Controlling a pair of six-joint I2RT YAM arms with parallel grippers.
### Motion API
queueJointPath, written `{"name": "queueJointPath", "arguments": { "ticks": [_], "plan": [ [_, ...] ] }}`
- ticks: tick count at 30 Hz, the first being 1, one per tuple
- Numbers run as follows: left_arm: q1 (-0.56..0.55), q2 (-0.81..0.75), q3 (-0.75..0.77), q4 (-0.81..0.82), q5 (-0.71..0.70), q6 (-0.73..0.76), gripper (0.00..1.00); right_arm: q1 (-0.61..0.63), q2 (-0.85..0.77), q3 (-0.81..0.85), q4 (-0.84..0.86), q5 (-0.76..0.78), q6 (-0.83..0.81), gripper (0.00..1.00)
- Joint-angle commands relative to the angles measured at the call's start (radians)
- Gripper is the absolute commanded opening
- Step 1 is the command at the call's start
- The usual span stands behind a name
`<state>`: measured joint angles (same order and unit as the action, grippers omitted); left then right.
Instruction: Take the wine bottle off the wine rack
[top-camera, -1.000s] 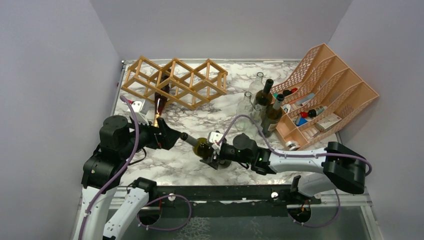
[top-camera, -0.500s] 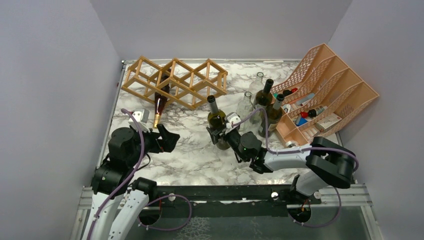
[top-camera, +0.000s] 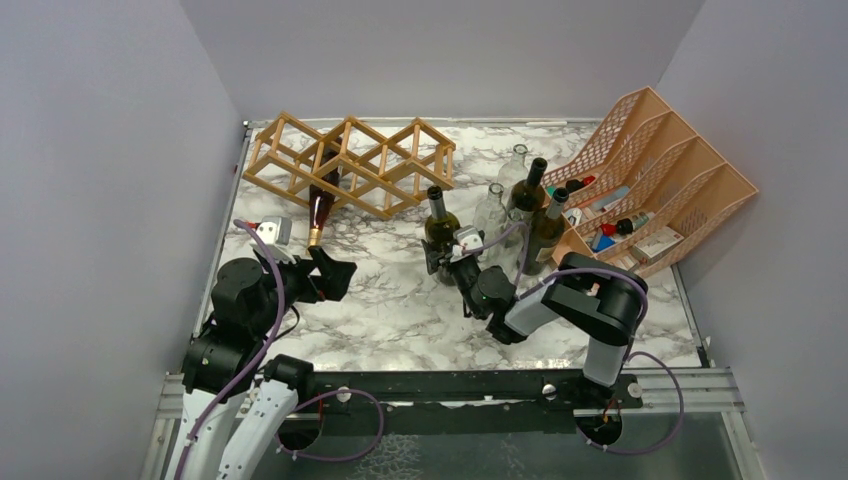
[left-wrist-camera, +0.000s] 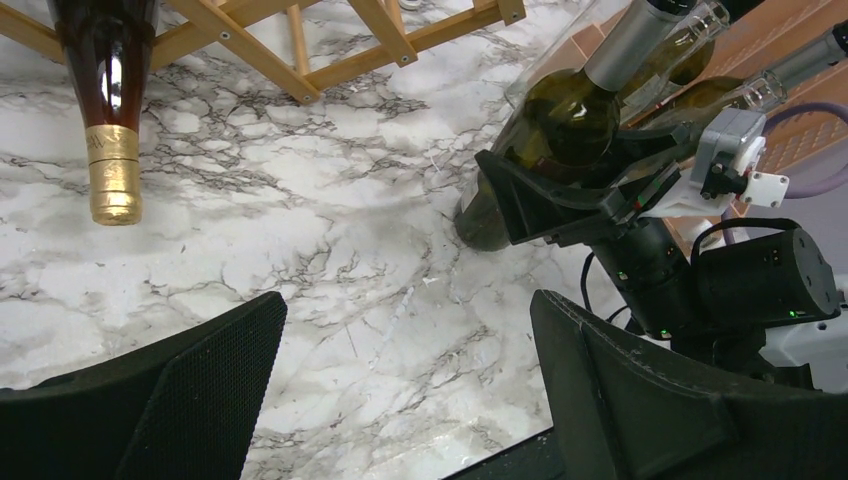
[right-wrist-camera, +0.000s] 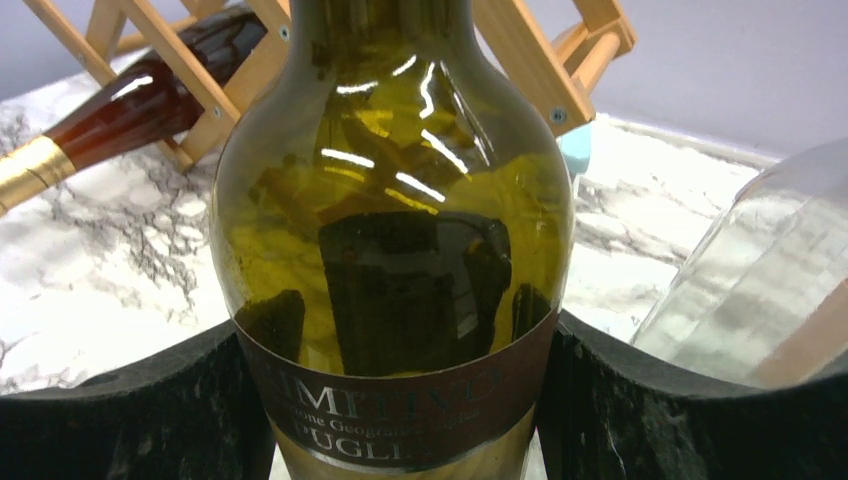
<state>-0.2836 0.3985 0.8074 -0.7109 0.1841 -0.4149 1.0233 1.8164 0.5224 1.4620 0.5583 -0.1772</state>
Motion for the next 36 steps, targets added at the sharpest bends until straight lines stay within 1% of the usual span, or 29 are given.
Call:
{"name": "queueJointPath", "arguments": {
  "ticks": [1, 8, 11, 12, 13, 14, 17, 22, 26, 28, 30, 34, 36],
  "plan": [
    [0.0, 0.002, -0.002, 0.033, -0.023, -0.004, 0.99, -0.004, 0.04, 0.043, 0.308, 0.024, -0.014, 0.22],
    [0.0, -0.002, -0.005, 0.034, -0.023, -0.004, 0.99, -0.004, 0.064, 0.017, 0.313, 0.035, 0.019, 0.24],
    [0.001, -0.003, -0.005, 0.034, -0.023, -0.004, 0.99, -0.003, 0.057, -0.006, 0.313, 0.032, 0.027, 0.31],
    [0.0, -0.003, -0.005, 0.033, -0.022, -0.004, 0.99, -0.004, 0.053, -0.014, 0.313, 0.032, 0.028, 0.34],
    [0.0, -0.002, -0.005, 0.034, -0.021, -0.004, 0.99, -0.003, 0.047, -0.023, 0.313, 0.033, 0.03, 0.42],
    [0.0, -0.001, -0.005, 0.035, -0.02, -0.002, 0.99, -0.003, 0.043, -0.03, 0.311, 0.035, 0.032, 0.48],
    [0.0, -0.002, -0.005, 0.036, -0.022, -0.003, 0.99, -0.004, 0.032, -0.046, 0.313, 0.037, 0.038, 0.63],
    [0.0, -0.003, -0.007, 0.039, -0.019, -0.002, 0.99, -0.004, -0.004, -0.073, 0.294, 0.02, 0.05, 0.79],
    [0.0, -0.004, -0.008, 0.038, -0.016, -0.002, 0.99, -0.003, -0.078, -0.09, 0.176, 0.009, 0.082, 0.92],
    [0.0, -0.003, -0.007, 0.039, -0.015, -0.002, 0.99, -0.003, -0.132, -0.097, 0.083, 0.01, 0.114, 0.95],
    [0.0, -0.004, -0.007, 0.042, -0.014, -0.001, 0.99, -0.003, -0.194, -0.102, -0.05, 0.0, 0.158, 1.0],
    [0.001, -0.005, -0.008, 0.045, -0.011, -0.001, 0.99, -0.003, -0.337, -0.089, -0.346, -0.057, 0.258, 1.0],
    [0.001, -0.003, -0.008, 0.045, -0.009, -0.001, 0.99, -0.003, -0.395, -0.082, -0.482, -0.11, 0.304, 1.0]
  ]
}}
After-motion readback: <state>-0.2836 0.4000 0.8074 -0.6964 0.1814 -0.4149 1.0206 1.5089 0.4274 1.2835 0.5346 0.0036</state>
